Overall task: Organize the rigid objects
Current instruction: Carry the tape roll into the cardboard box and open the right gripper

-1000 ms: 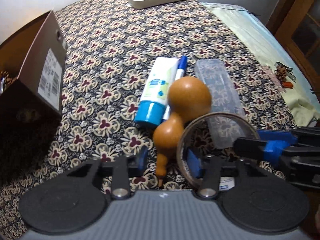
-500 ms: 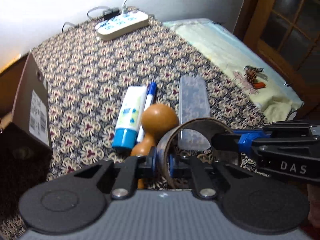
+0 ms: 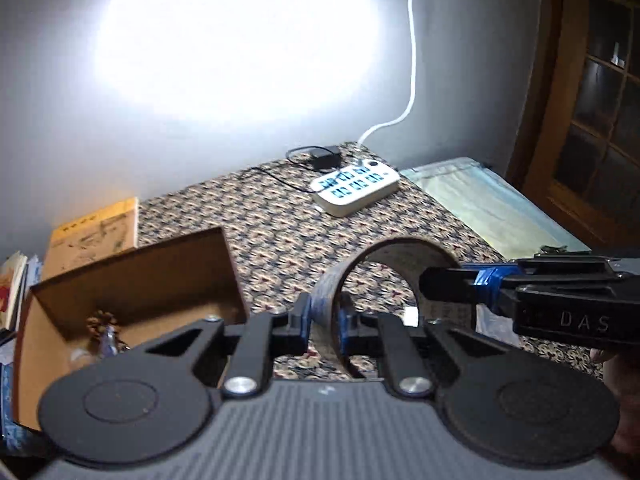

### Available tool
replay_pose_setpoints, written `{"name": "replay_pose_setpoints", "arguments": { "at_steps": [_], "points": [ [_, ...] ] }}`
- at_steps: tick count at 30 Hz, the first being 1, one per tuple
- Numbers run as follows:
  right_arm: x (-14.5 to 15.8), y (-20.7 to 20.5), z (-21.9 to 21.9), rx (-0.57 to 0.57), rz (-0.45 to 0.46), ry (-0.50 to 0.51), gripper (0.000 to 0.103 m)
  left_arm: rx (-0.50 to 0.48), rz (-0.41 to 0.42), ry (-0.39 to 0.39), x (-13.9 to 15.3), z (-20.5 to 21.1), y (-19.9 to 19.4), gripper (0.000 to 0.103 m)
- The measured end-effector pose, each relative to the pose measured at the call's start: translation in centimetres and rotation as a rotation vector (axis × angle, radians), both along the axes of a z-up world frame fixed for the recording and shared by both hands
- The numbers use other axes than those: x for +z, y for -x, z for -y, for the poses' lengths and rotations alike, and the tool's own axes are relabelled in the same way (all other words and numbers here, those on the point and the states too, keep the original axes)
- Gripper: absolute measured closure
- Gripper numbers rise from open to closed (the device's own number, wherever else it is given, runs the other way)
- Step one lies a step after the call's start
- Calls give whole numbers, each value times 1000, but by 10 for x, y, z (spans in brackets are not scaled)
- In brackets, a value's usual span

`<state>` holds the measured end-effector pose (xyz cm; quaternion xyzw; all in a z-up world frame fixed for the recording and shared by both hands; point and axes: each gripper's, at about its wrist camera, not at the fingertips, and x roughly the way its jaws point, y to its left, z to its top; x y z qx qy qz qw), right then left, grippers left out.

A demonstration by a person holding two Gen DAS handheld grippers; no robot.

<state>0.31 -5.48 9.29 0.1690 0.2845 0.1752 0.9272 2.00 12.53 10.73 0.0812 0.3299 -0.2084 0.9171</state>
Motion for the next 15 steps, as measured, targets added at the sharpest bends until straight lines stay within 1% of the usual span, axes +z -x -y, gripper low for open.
{"name": "replay_pose_setpoints", "arguments": {
  "at_steps": [4,8,11,15],
  "points": [
    [6,-41,-48,72,22,33,103,57,6,12,5,-52,-34,93],
    [0,-80,-91,123,-21,67,103,104,-34,10,-5,-95,-73,93],
    [-8,-101,-117,149,-76,98,103,124,-93,-1,-24,-121,-99,93],
    [-25,-120,-151,163,-135,202,103,132,-193,1,-57,-143,-127,93]
  ]
}}
